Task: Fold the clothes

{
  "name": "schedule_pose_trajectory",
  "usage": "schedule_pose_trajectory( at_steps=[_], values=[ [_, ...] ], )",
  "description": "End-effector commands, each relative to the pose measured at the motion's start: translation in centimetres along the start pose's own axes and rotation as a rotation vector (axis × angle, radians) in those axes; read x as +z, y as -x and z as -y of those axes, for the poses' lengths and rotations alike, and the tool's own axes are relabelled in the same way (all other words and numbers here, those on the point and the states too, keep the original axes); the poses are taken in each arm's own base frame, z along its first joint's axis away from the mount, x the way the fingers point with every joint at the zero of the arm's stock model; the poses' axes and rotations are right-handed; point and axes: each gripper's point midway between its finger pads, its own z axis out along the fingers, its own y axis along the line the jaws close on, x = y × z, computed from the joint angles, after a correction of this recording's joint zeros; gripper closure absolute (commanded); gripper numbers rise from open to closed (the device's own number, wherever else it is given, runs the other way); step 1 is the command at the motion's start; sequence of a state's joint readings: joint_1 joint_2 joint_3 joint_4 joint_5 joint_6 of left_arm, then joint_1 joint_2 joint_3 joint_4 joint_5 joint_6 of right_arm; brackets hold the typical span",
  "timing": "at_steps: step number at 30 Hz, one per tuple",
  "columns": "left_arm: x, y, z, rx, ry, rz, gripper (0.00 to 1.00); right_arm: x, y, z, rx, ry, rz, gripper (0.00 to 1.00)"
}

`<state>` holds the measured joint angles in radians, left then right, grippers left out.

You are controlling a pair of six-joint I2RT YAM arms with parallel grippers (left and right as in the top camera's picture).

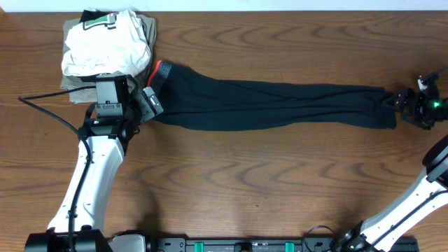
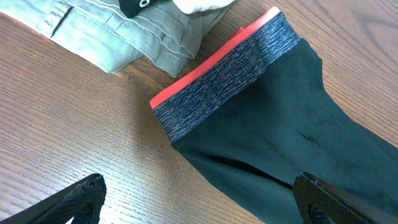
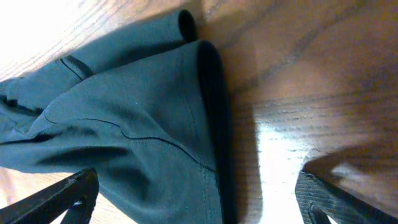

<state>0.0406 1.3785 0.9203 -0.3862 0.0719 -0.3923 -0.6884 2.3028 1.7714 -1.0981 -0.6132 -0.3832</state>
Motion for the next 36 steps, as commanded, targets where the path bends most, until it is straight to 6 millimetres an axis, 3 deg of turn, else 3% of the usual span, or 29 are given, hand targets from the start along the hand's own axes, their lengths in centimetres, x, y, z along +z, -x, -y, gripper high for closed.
schedule_pose_trajectory(
  at_steps=[1,12,20,24,25,27,28,31,34,36],
  values=[
    [0.0,-0.1,-0.3,0.002,0.006,-0.002,0.02,1.7,-0.3,-0.4,-0.032,0.032,-0.028,0.01],
    [0.0,-0.1,-0.3,0.002,0.006,-0.002,0.02,4.6,-2.5,-1.7,-0.050,0.073,-0.150,0.01],
    [0.0,-0.1,-0.3,0.002,0.006,-0.002,0.02,7.5,-4.6,0.1,0.004,0.052,-0.248,0.01],
    [0.0,-0.1,-0.3,0.002,0.006,-0.002,0.02,7.6,-4.7,0.3,0.019,0.047,-0.251,0.16],
    [0.0,-0.2,-0.3,0.002,0.006,-0.003,0.02,7.6,-4.7,0.3,0.020,0.047,-0.251,0.22],
    [0.0,-0.1,-0.3,0.002,0.006,-0.002,0.02,7.6,-4.7,0.4,0.032,0.043,-0.253,0.50],
    [0.0,-0.2,-0.3,0.002,0.006,-0.002,0.02,7.6,-4.8,0.4,0.038,0.041,-0.253,0.58],
    [0.0,-0.1,-0.3,0.002,0.006,-0.002,0.02,7.6,-4.8,0.5,0.042,0.035,-0.256,0.70],
    [0.0,-0.1,-0.3,0.002,0.006,-0.002,0.02,7.6,-4.8,0.7,0.064,0.019,-0.260,0.95],
    [0.0,-0.2,-0.3,0.002,0.006,-0.003,0.02,7.6,-4.8,1.2,0.105,-0.008,-0.259,0.99]
  ],
)
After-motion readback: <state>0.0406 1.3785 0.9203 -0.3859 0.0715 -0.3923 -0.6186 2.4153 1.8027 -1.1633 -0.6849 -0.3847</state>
